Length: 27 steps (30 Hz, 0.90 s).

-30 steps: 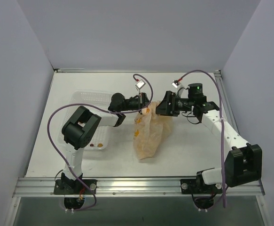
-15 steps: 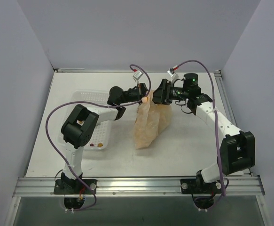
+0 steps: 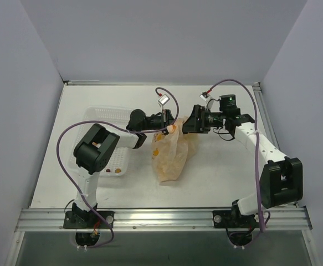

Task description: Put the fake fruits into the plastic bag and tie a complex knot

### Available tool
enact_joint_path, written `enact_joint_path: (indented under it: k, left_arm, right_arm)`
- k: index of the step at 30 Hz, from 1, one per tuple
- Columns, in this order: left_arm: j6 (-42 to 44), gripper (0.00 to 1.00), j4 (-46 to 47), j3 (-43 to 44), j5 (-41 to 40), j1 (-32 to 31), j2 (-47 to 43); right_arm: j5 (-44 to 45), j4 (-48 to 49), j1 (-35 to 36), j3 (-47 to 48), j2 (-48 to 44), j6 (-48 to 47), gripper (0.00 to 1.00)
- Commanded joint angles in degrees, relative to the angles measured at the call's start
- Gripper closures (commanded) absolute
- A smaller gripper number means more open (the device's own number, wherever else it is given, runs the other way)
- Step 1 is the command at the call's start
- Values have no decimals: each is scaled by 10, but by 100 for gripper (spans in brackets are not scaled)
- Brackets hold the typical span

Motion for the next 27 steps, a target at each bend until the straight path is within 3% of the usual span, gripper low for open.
enact_joint_path:
  k: [1,3,10,13,17,21,27]
  left_arm:
    - [10,100,95,24,13,-1,5]
    - [6,100,95,25,12,-1,5]
    - [-4,100,91,29,6,-4,4]
    - [-11,100,88,29,4,-5,3]
    - [-15,100,78,25,-2,-8,-2]
    - [-22,100,70,20,-7,-9,-6]
    - [-31,100,68,15,-12,-12,-10]
  right_arm:
    - [-13,-97,-19,43,-25,-91,27]
    - [-15,-124,-37,55,-30,-102,27]
    - [-47,-126,-63,17,-63,-161,53]
    - [-47,-63,-63,-26,-79,-160,53]
    - [-45,110,-63,-105,-113,-113,53]
    - [-14,168,-49,-151,-140,-122,42]
    - [40,230,-13,-172,-128,-115,47]
